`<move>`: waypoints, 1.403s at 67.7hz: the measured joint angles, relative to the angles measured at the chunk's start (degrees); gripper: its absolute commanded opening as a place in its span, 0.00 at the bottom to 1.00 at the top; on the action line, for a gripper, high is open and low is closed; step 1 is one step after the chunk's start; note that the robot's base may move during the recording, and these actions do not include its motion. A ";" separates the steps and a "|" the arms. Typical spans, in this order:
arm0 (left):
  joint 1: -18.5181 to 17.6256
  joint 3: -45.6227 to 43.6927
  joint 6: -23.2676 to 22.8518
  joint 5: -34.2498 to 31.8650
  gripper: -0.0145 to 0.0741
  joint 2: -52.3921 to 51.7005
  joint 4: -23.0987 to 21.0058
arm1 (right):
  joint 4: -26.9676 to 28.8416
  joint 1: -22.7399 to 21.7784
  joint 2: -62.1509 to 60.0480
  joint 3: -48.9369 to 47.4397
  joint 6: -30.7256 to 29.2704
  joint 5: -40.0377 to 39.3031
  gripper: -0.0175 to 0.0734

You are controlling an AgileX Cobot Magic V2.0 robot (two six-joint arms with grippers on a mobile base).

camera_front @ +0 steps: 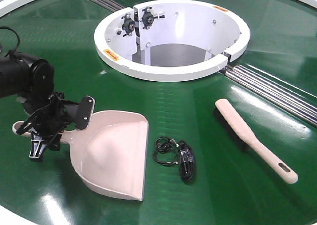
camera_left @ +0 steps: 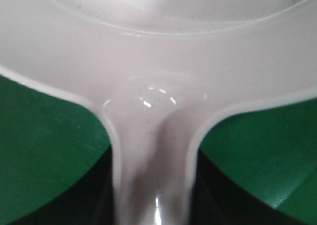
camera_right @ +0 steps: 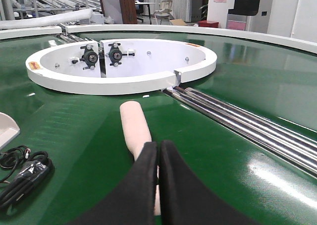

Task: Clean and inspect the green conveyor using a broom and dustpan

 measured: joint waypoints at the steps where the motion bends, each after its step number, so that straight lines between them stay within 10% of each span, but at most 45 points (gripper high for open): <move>1: 0.00 0.00 0.00 0.00 0.15 0.00 0.00 | 0.00 0.00 0.00 0.00 0.00 0.00 0.18; 95: 0.00 0.00 0.00 -0.02 0.15 0.00 0.00 | 0.97 0.00 1.88 -7.36 -0.31 -5.08 0.18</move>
